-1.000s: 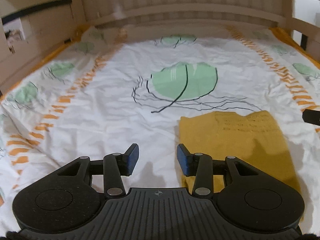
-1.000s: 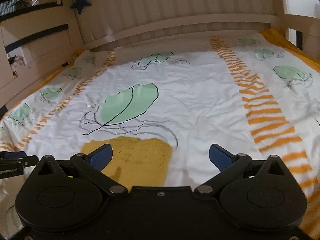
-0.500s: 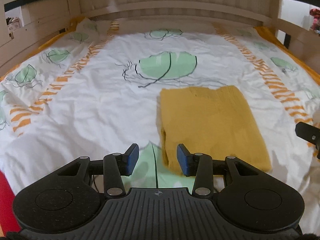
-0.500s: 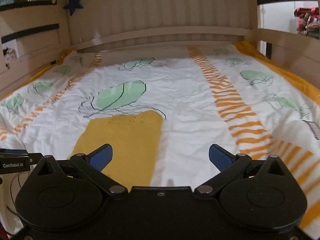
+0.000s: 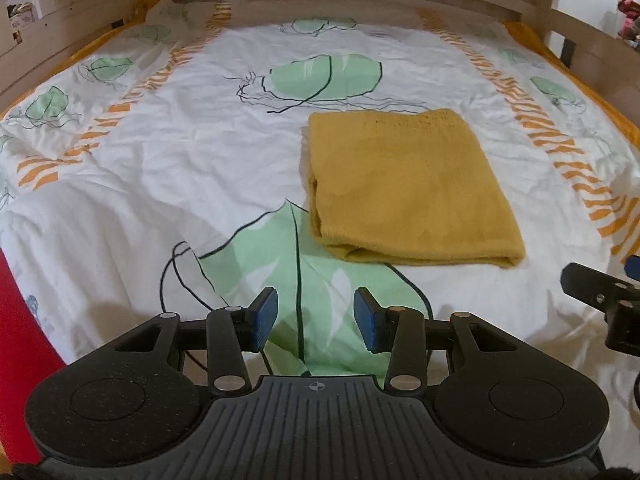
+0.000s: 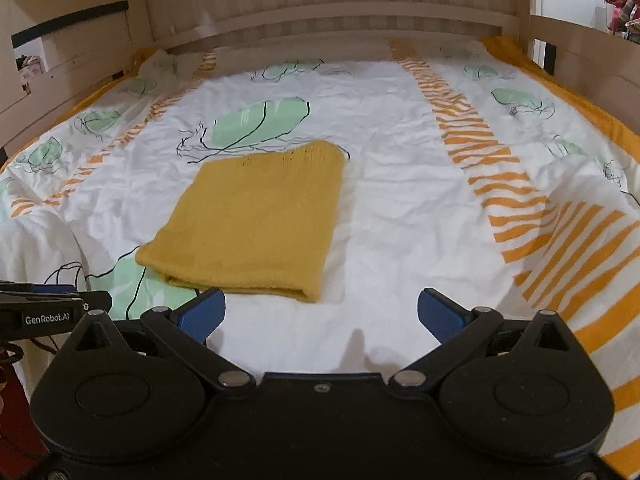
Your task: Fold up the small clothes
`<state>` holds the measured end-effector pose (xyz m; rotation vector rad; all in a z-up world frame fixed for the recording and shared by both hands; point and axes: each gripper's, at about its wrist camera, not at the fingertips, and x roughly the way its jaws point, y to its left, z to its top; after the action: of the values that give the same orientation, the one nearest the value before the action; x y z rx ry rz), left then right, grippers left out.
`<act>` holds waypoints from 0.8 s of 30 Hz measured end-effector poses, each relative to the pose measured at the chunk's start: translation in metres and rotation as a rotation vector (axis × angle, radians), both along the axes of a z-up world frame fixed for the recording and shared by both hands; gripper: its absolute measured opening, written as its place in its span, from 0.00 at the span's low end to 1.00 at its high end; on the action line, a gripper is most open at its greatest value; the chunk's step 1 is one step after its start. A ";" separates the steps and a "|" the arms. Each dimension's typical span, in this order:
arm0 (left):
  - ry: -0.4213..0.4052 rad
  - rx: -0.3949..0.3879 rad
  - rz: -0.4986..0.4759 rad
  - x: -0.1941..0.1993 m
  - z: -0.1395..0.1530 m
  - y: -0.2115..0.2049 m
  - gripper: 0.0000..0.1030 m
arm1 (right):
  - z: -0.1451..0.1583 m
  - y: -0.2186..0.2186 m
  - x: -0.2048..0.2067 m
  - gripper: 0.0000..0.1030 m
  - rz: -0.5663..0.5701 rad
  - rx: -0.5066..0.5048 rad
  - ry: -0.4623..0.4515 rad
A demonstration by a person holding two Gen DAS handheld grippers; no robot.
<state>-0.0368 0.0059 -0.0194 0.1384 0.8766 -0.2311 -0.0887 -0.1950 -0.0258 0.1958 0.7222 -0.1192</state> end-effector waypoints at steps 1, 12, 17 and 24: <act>0.003 0.000 0.001 -0.001 -0.001 0.000 0.39 | 0.000 0.000 0.001 0.99 0.003 0.000 0.003; 0.031 -0.006 0.018 0.003 -0.006 0.003 0.39 | -0.002 0.006 0.001 0.99 0.008 0.008 0.014; 0.052 -0.017 0.023 0.006 -0.009 0.004 0.39 | -0.005 0.006 0.004 0.99 0.011 0.020 0.030; 0.065 -0.015 0.024 0.009 -0.012 0.004 0.39 | -0.006 0.006 0.009 0.99 0.011 0.036 0.049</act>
<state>-0.0274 0.0102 -0.0311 0.1066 0.9407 -0.2202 -0.0802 -0.1894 -0.0320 0.2239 0.7747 -0.1004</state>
